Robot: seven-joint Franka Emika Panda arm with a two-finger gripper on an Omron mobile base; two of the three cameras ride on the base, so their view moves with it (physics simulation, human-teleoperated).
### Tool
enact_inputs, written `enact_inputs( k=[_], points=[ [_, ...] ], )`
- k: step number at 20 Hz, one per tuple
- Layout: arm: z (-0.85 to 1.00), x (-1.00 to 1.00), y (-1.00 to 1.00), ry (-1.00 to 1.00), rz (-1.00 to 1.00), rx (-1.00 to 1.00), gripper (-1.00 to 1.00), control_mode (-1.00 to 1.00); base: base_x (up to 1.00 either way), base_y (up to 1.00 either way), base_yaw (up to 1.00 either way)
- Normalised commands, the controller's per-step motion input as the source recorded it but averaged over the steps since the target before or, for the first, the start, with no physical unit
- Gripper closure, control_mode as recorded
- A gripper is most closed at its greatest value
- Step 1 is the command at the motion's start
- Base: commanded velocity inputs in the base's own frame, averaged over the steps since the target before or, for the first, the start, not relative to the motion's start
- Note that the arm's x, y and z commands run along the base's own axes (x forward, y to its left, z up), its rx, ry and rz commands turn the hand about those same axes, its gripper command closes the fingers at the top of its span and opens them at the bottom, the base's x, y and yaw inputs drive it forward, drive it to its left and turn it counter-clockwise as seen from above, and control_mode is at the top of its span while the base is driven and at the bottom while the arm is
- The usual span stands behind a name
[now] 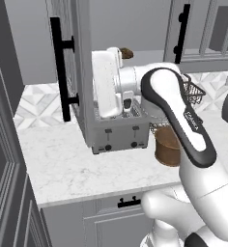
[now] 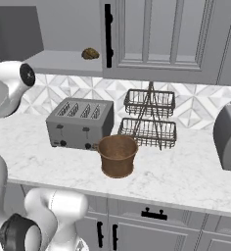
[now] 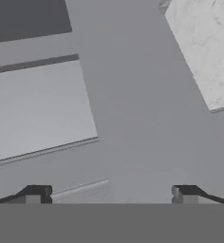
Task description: Open the cabinet, pick up the bread from the cabinet and place it in the basket. Then move the basket to the dining counter.
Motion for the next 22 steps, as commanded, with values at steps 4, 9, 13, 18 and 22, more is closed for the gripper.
enact_inputs(
  k=[4, 9, 13, 18, 22],
  points=[
    [-0.02, 0.08, 1.00, -0.12, -0.10, 0.00, -1.00, -1.00, 0.00, 0.00, 0.00],
    [-0.01, 0.18, 0.01, -0.16, -0.06, -0.10, -1.00, -1.00, 0.00, 0.00, 0.00],
    [0.00, 0.00, -0.98, -0.15, -0.01, -0.15, -1.00, -1.00, 0.00, 0.00, 0.00],
    [0.00, -0.06, -1.00, -0.14, 0.00, -0.12, -1.00, -1.00, 0.00, 0.00, 0.00],
    [0.00, -0.26, -1.00, -0.16, 0.00, -0.14, -1.00, -1.00, 0.00, 0.00, 0.00]
  ],
)
